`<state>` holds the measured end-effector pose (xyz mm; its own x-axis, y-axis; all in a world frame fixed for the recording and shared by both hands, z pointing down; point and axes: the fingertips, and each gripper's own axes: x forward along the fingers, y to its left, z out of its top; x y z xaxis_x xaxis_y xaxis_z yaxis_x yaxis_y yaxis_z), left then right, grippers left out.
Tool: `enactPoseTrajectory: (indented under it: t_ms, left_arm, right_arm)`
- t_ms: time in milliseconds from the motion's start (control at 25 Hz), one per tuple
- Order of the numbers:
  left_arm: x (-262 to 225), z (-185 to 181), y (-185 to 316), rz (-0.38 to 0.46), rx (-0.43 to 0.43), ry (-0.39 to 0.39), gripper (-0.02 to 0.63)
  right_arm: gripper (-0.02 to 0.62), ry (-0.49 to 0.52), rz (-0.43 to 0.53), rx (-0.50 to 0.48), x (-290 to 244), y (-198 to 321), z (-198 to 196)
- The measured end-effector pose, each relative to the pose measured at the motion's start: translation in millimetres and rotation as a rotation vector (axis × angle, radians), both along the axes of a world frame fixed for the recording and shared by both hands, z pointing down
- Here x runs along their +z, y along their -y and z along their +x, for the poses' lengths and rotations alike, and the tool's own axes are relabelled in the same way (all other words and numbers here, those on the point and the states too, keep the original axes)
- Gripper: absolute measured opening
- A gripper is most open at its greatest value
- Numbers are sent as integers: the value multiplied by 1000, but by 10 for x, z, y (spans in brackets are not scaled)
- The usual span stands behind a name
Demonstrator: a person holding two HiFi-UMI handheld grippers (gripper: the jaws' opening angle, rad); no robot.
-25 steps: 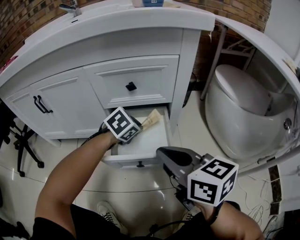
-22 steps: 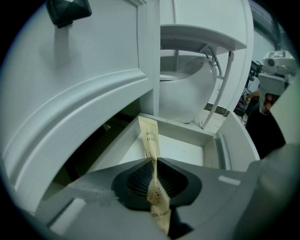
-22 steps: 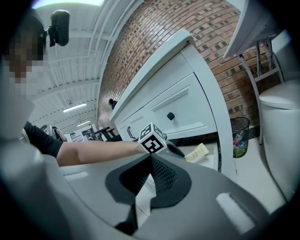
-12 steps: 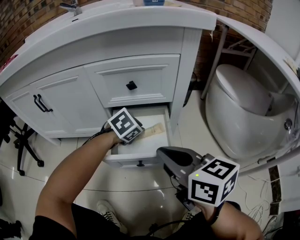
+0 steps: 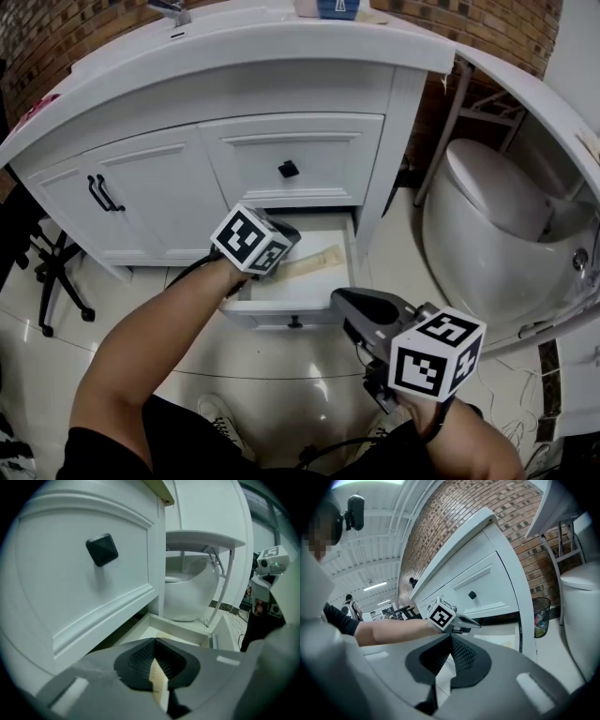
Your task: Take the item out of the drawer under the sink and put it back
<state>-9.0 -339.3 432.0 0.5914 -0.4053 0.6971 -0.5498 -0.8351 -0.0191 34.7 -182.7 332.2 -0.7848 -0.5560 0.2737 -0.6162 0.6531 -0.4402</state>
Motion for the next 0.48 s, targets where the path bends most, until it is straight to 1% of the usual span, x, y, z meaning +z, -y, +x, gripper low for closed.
enactPoseTrajectory:
  t_ms: [80, 160, 280, 360, 400, 480]
  left_arm:
    - [-127, -62, -77, 12, -19, -42, 6]
    - [-292, -155, -186, 28, -49, -101, 6]
    - [-614, -282, -453, 53, -90, -237, 6]
    - [-816, -360, -667, 43, -107, -340, 6]
    - [-900, -409, -772, 35, -114, -377, 6]
    - [-1039, -518, -976, 24, -131, -422, 6]
  right_arm:
    - [5, 1, -7, -7, 16, -8, -34]
    - [5, 1, -9, -20, 19, -28, -86]
    - [5, -13, -6, -32, 34, -77, -123]
    - [5, -19, -3, -28, 26, -82, -118]
    - [5, -18, 1, -24, 13, -75, -116]
    - [5, -15, 15, -13, -25, -57, -110]
